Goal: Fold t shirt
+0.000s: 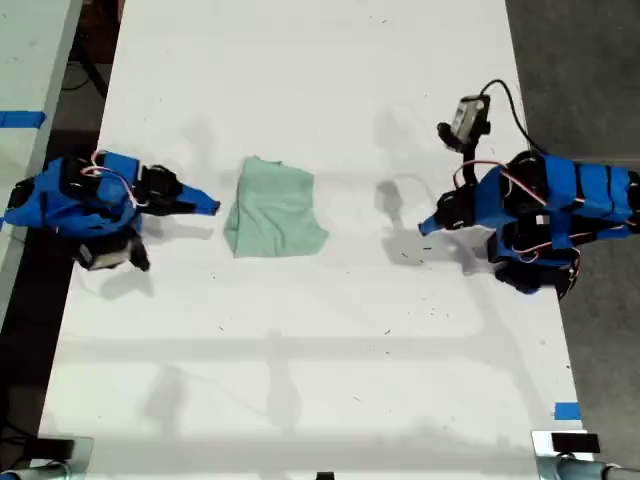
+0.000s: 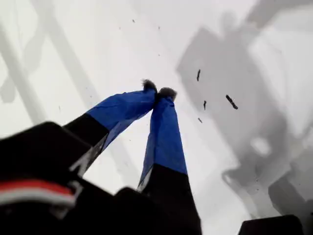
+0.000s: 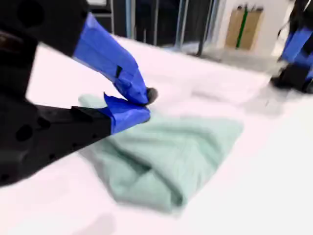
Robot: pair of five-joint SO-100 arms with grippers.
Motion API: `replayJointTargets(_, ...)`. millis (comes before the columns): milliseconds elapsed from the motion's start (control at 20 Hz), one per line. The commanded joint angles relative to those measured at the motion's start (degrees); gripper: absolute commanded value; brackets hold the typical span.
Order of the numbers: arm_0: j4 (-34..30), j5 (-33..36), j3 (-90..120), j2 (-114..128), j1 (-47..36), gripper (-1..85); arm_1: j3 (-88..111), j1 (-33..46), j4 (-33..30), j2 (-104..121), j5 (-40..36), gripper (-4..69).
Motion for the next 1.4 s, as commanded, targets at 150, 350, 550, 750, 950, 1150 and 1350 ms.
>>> replayJointTargets(150,-0.7,-9.05,11.69,3.43,1.93,4.1,37.44,-7.21,-3.34,41.84,4.48,2.0)
replayJointTargets(350,2.11,-11.07,11.69,2.72,2.02,6.5,44.65,-6.86,-4.04,41.48,-8.53,10.6)
replayJointTargets(550,2.11,-11.07,11.69,2.72,8.17,16.5,44.74,-5.1,-4.13,41.84,-17.14,9.6)
replayJointTargets(750,2.11,-11.07,11.69,2.72,11.69,16.5,44.74,-5.19,-4.13,41.84,-22.94,9.4)
replayJointTargets(950,2.11,-11.07,11.69,2.72,12.48,16.6,44.74,-5.27,-4.13,41.84,-26.02,8.1)
replayJointTargets(1150,2.11,-11.07,11.69,2.72,12.39,16.6,44.74,-5.27,-4.13,41.84,-26.02,7.9)
replayJointTargets(1350,2.11,-11.07,11.69,2.72,12.3,16.6,44.74,-5.27,-4.13,41.84,-26.02,7.7)
